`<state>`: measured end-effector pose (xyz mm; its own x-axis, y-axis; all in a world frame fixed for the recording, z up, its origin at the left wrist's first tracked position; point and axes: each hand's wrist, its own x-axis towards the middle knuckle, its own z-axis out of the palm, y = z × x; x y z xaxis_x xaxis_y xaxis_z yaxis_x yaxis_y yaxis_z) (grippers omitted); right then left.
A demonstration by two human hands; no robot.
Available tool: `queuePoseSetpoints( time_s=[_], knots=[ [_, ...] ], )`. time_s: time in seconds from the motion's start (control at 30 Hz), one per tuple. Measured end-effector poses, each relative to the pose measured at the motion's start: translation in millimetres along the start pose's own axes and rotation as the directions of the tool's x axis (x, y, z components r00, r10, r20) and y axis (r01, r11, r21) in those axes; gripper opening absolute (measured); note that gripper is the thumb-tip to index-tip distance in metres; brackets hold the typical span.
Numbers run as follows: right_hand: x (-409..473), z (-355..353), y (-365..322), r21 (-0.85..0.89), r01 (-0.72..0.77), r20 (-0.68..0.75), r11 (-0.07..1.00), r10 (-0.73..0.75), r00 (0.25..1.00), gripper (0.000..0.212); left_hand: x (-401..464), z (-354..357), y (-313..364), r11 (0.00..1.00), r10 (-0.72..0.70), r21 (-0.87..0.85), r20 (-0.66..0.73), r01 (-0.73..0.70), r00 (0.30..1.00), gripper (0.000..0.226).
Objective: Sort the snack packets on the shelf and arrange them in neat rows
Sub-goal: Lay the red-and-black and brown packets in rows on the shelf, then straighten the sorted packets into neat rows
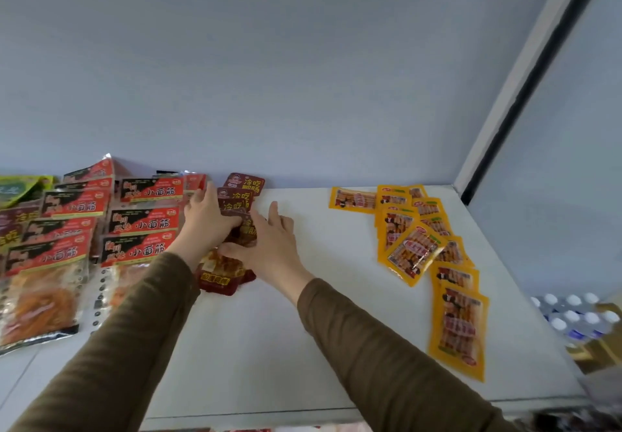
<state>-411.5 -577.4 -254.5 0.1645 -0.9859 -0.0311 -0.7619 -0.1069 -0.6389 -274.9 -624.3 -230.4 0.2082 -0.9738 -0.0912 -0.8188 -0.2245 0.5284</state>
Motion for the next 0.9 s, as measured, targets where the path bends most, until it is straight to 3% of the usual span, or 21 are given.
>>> queuePoseSetpoints(
  time_s=[0.1, 0.2, 0.4, 0.6, 0.73, 0.9],
  knots=[
    [-18, -33, 16, 0.030, 0.044, -0.070, 0.999, -0.042, 0.997, 0.082, -10, 6, 22, 0.989, 0.143, -0.033, -0.078, -0.146, 0.987, 0.085],
    [-45, -72, 42, -0.049, 0.048, -0.192, 0.998, -0.056, 0.980, 0.074, -22, 18, 58, 0.950, 0.301, -0.072, -0.039, -0.303, 0.953, 0.078],
    [-107, -140, 116, -0.293, -0.230, -0.319, 0.928, 0.132, 0.939, 0.072, -31, 70, 132, 0.823, 0.568, -0.121, 0.160, -0.555, 0.807, 0.066],
    [-123, -171, 170, -0.375, -0.418, -0.310, 0.828, 0.313, 0.898, 0.086, -10, 114, 182, 0.814, 0.550, 0.020, 0.299, -0.581, 0.780, 0.054],
    [-107, -169, 174, -0.383, -0.369, -0.198, 0.847, 0.315, 0.928, 0.092, 4, 126, 191, 0.754, 0.521, 0.260, 0.324, -0.604, 0.790, 0.043],
    [-90, -158, 168, -0.430, -0.269, -0.163, 0.862, 0.219, 0.962, 0.091, 7, 123, 203, 0.730, 0.464, 0.382, 0.334, -0.567, 0.821, 0.052]
  ],
)
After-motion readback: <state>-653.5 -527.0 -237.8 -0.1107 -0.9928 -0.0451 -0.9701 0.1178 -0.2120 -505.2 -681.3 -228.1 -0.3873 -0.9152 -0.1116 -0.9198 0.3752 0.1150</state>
